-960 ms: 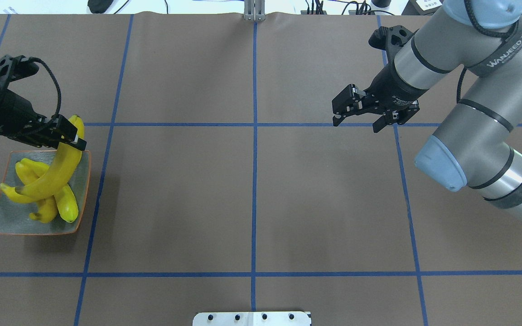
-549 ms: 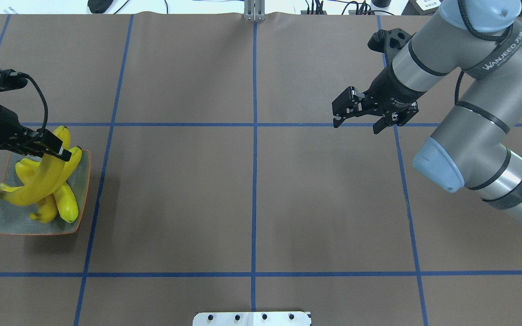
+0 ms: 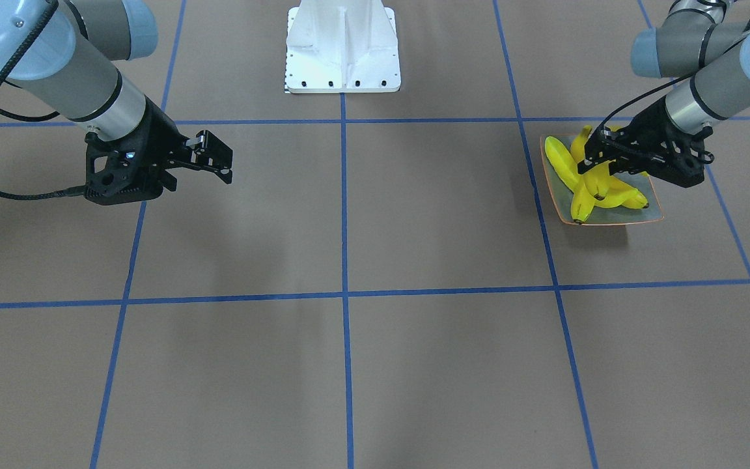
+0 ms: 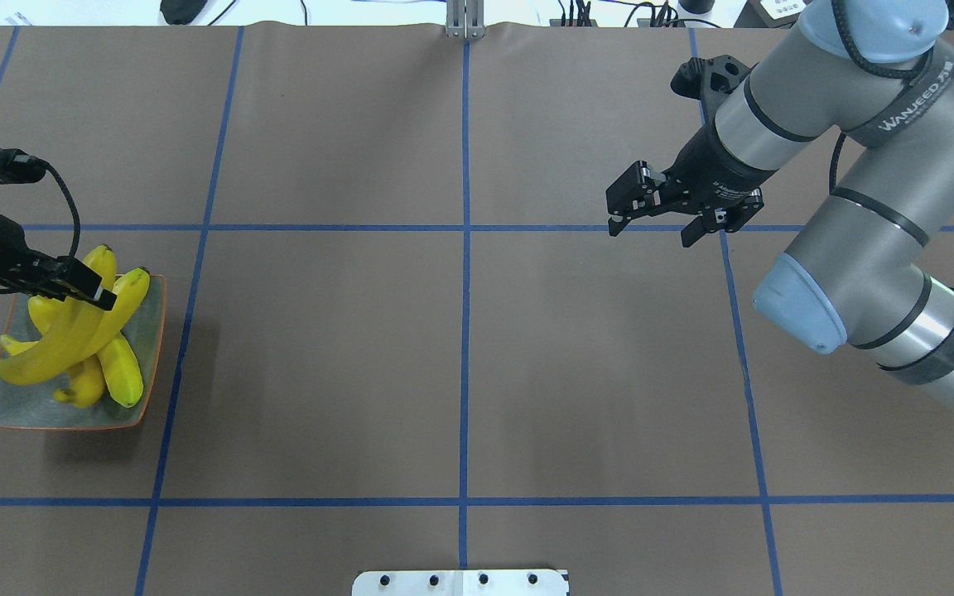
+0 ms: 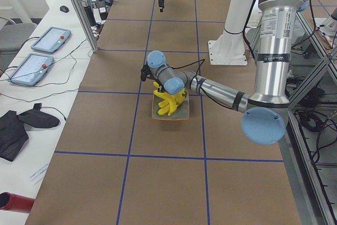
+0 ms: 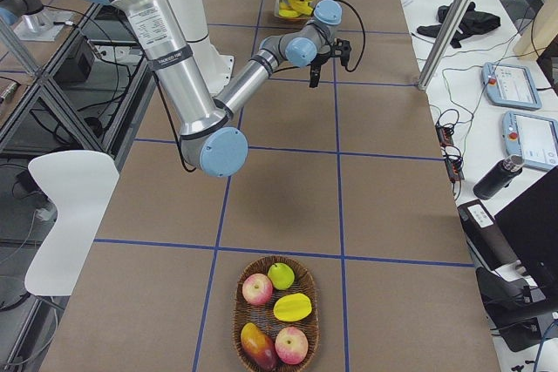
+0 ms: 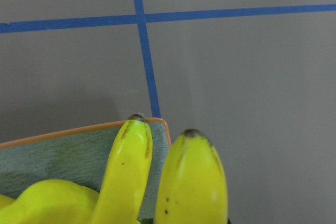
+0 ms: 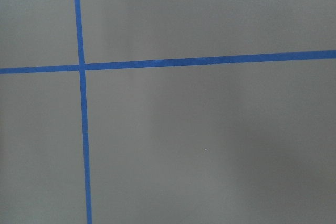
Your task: Transfer all bananas from basket to plate
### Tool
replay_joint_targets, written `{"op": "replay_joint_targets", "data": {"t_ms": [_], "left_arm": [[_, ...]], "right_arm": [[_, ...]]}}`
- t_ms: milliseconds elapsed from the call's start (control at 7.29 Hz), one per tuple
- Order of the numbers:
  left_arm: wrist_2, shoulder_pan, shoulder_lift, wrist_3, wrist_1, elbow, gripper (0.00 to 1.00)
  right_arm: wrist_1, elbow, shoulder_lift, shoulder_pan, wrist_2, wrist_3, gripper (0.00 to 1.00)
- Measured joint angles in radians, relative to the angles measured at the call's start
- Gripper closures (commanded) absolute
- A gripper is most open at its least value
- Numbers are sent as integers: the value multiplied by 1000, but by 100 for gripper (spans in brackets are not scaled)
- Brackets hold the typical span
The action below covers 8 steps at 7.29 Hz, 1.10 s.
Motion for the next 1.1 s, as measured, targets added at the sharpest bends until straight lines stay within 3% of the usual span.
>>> {"op": "replay_joint_targets", "data": {"t_ms": [823,1098], "left_arm": [[37,39,8,-5,2,7,98],[44,42,4,-9,2,12,15]], "right_arm": [[3,-8,-3,-3,-10,0,0],[4,-10,-3,-3,-10,0,0]]}}
